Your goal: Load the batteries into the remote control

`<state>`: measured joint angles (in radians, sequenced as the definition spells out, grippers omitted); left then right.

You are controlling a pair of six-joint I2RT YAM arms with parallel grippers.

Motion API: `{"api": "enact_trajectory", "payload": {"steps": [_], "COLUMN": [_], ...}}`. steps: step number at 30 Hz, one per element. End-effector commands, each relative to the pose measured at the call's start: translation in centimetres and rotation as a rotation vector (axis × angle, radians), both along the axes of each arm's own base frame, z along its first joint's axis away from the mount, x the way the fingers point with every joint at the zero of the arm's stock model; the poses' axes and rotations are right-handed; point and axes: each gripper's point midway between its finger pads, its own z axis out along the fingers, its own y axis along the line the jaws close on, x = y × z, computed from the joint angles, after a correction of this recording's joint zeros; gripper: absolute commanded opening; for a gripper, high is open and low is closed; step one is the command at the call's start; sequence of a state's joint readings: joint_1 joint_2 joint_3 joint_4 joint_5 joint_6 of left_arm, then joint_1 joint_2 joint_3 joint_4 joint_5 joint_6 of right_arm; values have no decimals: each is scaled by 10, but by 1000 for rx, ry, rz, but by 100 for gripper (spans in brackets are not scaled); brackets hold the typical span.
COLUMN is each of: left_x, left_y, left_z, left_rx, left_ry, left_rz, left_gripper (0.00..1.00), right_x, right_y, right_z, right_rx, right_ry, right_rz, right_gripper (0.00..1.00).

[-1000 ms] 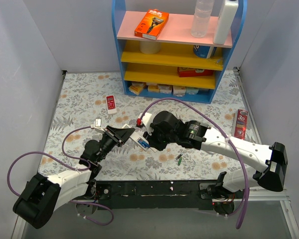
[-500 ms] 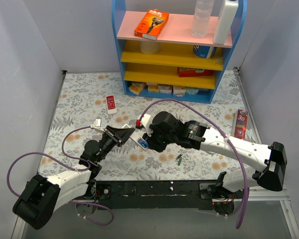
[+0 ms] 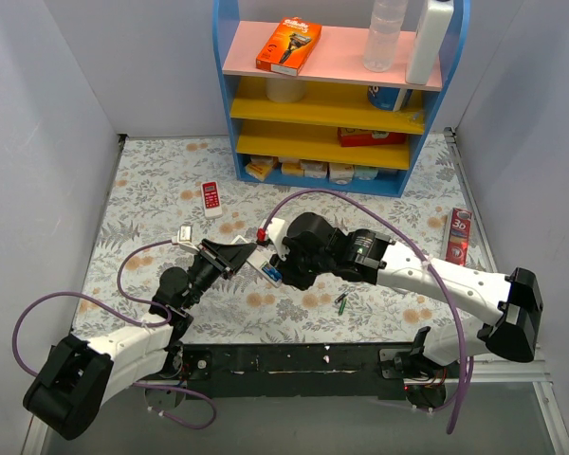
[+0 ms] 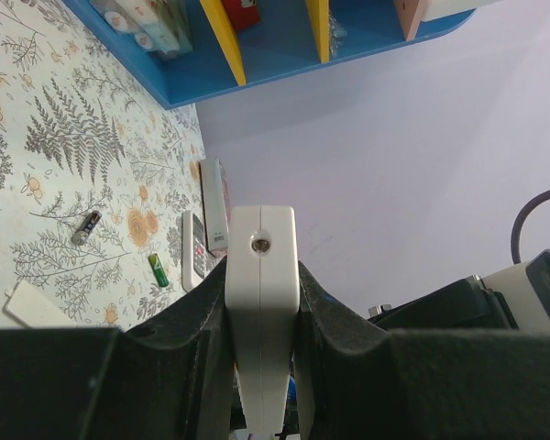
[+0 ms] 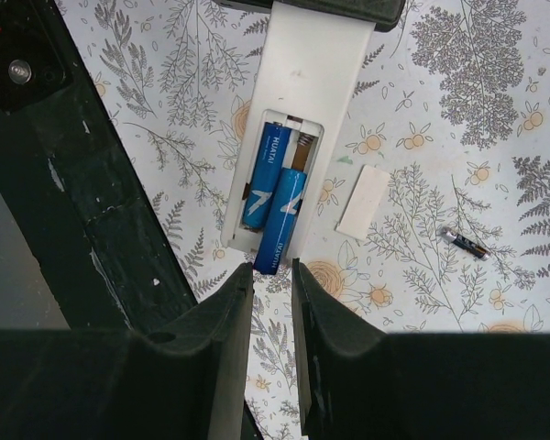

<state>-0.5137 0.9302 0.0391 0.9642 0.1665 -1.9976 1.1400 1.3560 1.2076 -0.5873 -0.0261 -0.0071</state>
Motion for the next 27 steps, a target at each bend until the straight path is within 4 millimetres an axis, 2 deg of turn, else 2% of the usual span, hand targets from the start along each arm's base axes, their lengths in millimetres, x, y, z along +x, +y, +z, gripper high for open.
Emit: {"api": "enact_trajectory", "payload": {"steps": [1,20,27], "left_x": [-31,-30,-31], "left_y": [14,11,10], "left_z": [-58,-52,-51], "left_rx": [-219,-207,-203], "left_ry": [382,355,349], "left_rz": [-27,-45,-50], "left_gripper": [0,0,0], "right_x": [4,12,13], "right_y": [8,18,18], "right_z": [6,17,14], "right_rx": [27,36,17], "right_ry": [-21,-34,-8], "right_rz": [-4,-14,-34], "right_gripper": [30,30,30]}}
